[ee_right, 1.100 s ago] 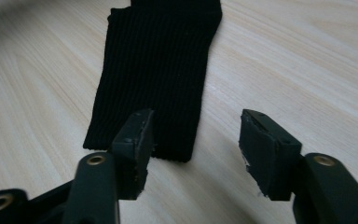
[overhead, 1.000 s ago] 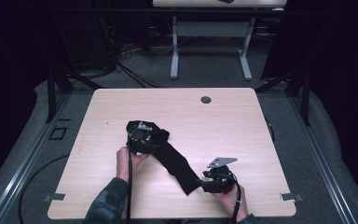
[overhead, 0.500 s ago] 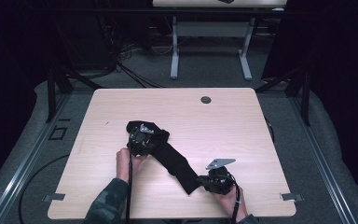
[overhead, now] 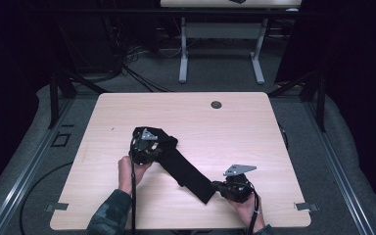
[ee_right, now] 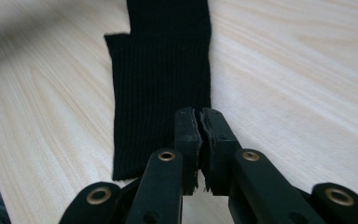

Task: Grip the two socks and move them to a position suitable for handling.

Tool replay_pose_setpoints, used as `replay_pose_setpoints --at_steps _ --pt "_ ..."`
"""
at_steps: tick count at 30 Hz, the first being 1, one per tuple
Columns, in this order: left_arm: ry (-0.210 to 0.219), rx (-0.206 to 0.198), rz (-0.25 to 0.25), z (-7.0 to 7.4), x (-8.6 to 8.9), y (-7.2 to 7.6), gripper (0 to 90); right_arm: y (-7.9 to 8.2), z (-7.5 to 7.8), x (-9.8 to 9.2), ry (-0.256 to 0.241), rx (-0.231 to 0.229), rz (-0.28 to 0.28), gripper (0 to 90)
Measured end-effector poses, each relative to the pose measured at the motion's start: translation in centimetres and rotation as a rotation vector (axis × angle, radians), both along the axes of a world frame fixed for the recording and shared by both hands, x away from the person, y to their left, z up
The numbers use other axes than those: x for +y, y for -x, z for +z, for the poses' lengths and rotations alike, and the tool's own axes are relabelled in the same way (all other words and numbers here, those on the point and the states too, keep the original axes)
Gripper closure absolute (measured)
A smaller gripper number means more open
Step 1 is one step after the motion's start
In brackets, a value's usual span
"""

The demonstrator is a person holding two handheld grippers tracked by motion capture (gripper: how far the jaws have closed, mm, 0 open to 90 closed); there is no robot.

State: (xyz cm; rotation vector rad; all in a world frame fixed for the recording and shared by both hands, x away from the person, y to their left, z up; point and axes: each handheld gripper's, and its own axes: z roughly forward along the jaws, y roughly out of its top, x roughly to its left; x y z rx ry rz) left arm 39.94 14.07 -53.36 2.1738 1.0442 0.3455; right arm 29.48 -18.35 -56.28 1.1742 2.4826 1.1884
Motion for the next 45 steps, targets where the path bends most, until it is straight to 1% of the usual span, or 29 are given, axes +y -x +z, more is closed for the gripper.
replay_pose_setpoints --at_steps 4,5,7,8,9,11,13,15,18,19,22,23,25,26,28,32,38,39,41,43,45 --pt "0.013 -0.024 -0.007 1.0 0.3 0.8 88.4 0.0 0.8 -0.9 -0.011 -0.016 -0.016 86.0" --pt "0.014 -0.032 -0.001 1.1 0.3 1.0 88.4 -0.1 1.0 -1.1 -0.013 -0.018 -0.016 86.0" --pt "0.022 -0.039 -0.004 1.5 0.5 1.3 88.4 -0.1 1.3 -1.4 -0.017 -0.027 -0.026 86.1" --pt "0.023 -0.034 -0.010 1.7 0.6 1.5 88.4 -0.1 1.5 -1.7 -0.018 -0.028 -0.026 86.1" --pt "0.031 -0.044 -0.005 1.7 0.7 1.7 88.4 -0.1 1.7 -1.8 -0.021 -0.036 -0.028 86.1" --pt "0.037 -0.049 -0.004 2.0 0.9 2.0 88.4 -0.1 1.9 -2.1 -0.027 -0.041 -0.031 86.2" --pt "0.050 -0.057 -0.004 2.3 1.1 2.4 88.4 0.0 2.3 -2.3 -0.027 -0.050 -0.032 86.2" --pt "0.061 -0.066 -0.004 2.7 1.3 3.0 88.4 0.0 2.7 -2.5 -0.016 -0.052 -0.026 86.3" --pt "0.072 -0.082 -0.002 3.2 1.6 3.7 88.4 0.1 3.2 -2.7 -0.019 -0.067 -0.025 86.3" --pt "0.079 -0.087 -0.002 3.4 1.8 4.1 88.3 0.1 3.4 -2.8 -0.018 -0.075 -0.028 86.3" --pt "0.086 -0.101 0.004 3.8 2.0 4.9 88.4 0.3 4.1 -3.0 -0.020 -0.082 -0.021 86.3" --pt "0.093 -0.106 0.008 3.9 2.1 5.3 88.4 0.3 4.4 -3.1 -0.013 -0.077 -0.014 86.3" --pt "0.100 -0.113 0.014 4.0 2.2 5.8 88.4 0.4 4.7 -3.1 -0.004 -0.087 -0.013 86.3" --pt "0.104 -0.115 0.015 4.0 2.3 6.2 88.3 0.5 4.9 -3.1 0.001 -0.085 -0.008 86.3" --pt "0.117 -0.120 0.024 4.0 2.4 6.7 88.3 0.6 5.2 -3.1 0.000 -0.090 -0.007 86.3" --pt "0.138 -0.109 0.031 3.6 2.6 7.7 88.3 0.8 5.7 -3.3 0.013 -0.087 0.002 86.3" --pt "0.147 -0.092 0.032 2.6 2.4 9.5 88.3 1.1 6.0 -3.5 0.031 -0.066 0.009 86.3" --pt "0.153 -0.086 0.035 2.2 2.4 9.9 88.3 1.1 6.0 -3.6 0.038 -0.064 0.010 86.3" --pt "0.159 -0.076 0.039 1.6 2.3 10.5 88.3 1.1 6.0 -3.7 0.052 -0.046 0.017 86.2" --pt "0.159 -0.064 0.042 0.8 2.2 11.2 88.2 1.2 5.7 -3.6 0.052 -0.035 0.013 86.2" --pt "0.151 -0.052 0.046 -0.1 2.2 11.9 88.2 1.0 5.4 -3.5 0.066 -0.023 0.017 86.2"
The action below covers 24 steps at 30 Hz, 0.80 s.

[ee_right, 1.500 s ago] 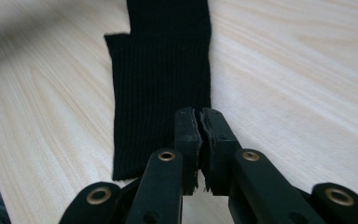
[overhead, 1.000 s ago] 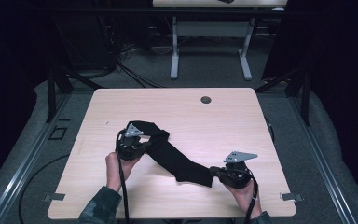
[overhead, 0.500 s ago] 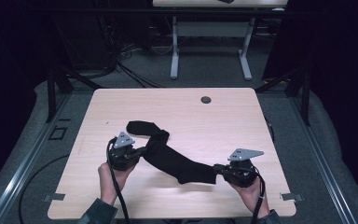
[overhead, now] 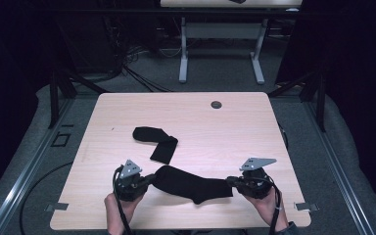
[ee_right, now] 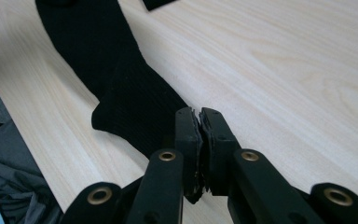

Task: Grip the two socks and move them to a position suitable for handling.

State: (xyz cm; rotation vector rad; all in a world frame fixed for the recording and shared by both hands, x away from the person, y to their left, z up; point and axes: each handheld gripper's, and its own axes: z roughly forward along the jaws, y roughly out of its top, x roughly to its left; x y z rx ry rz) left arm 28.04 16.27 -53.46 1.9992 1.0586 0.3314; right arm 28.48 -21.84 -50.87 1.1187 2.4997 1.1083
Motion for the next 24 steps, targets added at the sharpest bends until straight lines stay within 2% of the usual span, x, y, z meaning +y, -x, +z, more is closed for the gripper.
replay_pose_setpoints --at_steps 1,5,10,13,16,18,20,22,24 --pt "0.000 0.007 0.002 -0.3 0.0 0.2 88.2 -0.2 -0.3 0.1 0.008 0.020 -0.002 86.2" --pt "0.007 0.044 0.022 -2.1 0.2 1.1 88.2 -0.9 -1.4 0.7 0.040 0.046 0.008 86.1" --pt "-0.011 0.055 0.035 -3.4 0.5 2.0 88.0 -1.7 -3.0 1.7 0.082 0.058 0.019 86.1" --pt "-0.011 0.063 0.040 -3.7 0.7 2.3 87.9 -2.0 -3.6 2.2 0.093 0.077 0.028 85.9" --pt "-0.011 0.067 0.032 -3.7 0.9 2.3 87.2 -2.2 -4.2 2.5 0.115 0.076 0.029 85.5" --pt "-0.008 0.074 0.031 -3.7 1.0 2.3 84.6 -2.3 -4.5 2.5 0.102 0.068 0.028 83.9" --pt "-0.005 0.076 0.041 -3.6 1.2 2.2 71.6 -2.4 -4.6 2.5 0.096 0.074 0.025 73.5" --pt "0.006 0.079 0.047 -3.4 1.4 2.1 57.7 -2.5 -4.6 2.3 0.066 0.071 0.022 66.3" --pt "0.014 0.068 0.062 -3.0 1.8 2.1 44.2 -2.5 -4.4 1.9 0.050 0.050 0.001 52.5"
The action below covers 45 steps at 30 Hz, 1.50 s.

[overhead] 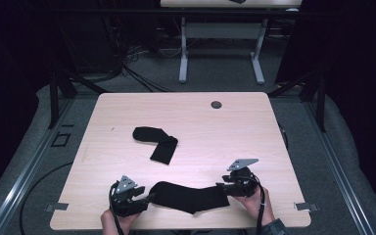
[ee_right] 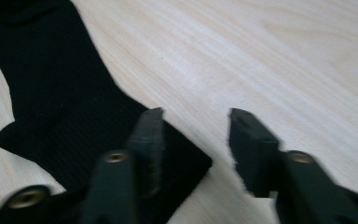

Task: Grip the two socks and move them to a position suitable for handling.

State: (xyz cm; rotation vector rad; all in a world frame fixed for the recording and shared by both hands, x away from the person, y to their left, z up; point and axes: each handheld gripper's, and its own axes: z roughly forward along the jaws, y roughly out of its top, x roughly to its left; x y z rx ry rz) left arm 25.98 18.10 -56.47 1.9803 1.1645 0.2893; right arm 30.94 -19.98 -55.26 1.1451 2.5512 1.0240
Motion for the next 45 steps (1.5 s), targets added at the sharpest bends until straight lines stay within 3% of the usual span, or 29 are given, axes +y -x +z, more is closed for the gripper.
replay_pose_setpoints --at_steps 2,6,13,20,30,41,45 --pt "0.002 -0.006 0.006 0.3 0.4 -0.1 36.8 -0.1 0.2 -0.7 -0.022 -0.021 -0.013 42.7" --pt "-0.001 -0.027 0.019 1.2 1.2 -0.8 26.2 -0.2 0.7 -2.9 -0.059 -0.066 -0.092 24.4" --pt "-0.038 -0.046 -0.002 2.8 1.8 -3.1 15.4 -0.6 -0.3 -6.2 -0.031 -0.086 -0.235 0.0" --pt "-0.082 -0.070 -0.021 3.8 1.8 -6.6 13.3 -1.2 -2.3 -7.9 0.022 -0.093 -0.294 0.0" --pt "-0.116 -0.046 -0.061 4.9 0.5 -11.1 7.6 -1.6 -3.5 -8.2 0.075 -0.113 -0.305 0.0" --pt "-0.116 -0.025 -0.079 4.8 -1.0 -14.5 5.2 -1.6 -3.7 -8.3 0.054 -0.125 -0.319 0.0" --pt "-0.137 -0.008 -0.098 4.8 -1.5 -15.6 5.4 -1.6 -3.7 -8.3 0.054 -0.125 -0.318 0.0"
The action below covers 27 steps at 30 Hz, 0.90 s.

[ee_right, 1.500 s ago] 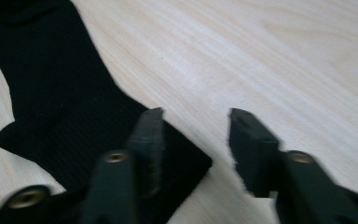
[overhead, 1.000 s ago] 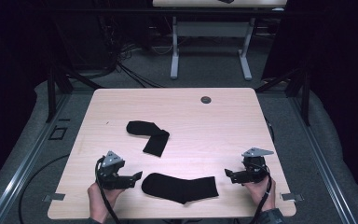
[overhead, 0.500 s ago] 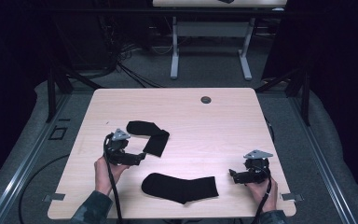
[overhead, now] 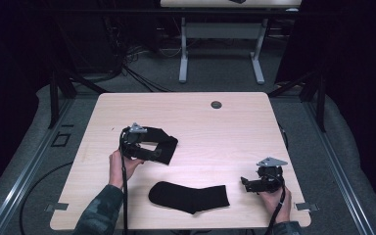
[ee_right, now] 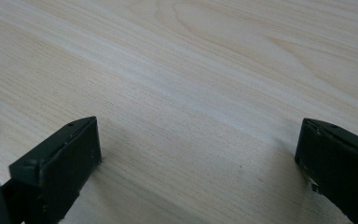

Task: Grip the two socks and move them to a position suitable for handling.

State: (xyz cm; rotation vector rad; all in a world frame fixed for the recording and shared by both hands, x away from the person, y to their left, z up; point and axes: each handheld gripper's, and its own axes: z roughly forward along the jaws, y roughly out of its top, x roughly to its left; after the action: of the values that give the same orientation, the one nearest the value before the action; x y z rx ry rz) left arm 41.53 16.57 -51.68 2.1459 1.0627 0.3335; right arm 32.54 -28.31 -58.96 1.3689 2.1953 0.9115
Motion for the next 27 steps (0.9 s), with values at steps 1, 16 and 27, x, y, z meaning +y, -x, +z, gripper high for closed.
replay_pose_setpoints --at_steps 1,16,27 --pt "0.005 0.000 0.006 -0.1 -0.1 -0.2 5.1 0.0 0.0 0.0 0.000 0.000 0.000 0.0" --pt "-0.030 0.035 0.000 -0.6 -0.9 -3.5 8.0 0.0 0.0 0.0 0.003 0.000 0.001 0.1" --pt "-0.023 0.029 0.016 -1.0 -1.0 -5.0 10.5 0.1 0.0 0.0 -0.001 -0.001 -0.005 1.1"
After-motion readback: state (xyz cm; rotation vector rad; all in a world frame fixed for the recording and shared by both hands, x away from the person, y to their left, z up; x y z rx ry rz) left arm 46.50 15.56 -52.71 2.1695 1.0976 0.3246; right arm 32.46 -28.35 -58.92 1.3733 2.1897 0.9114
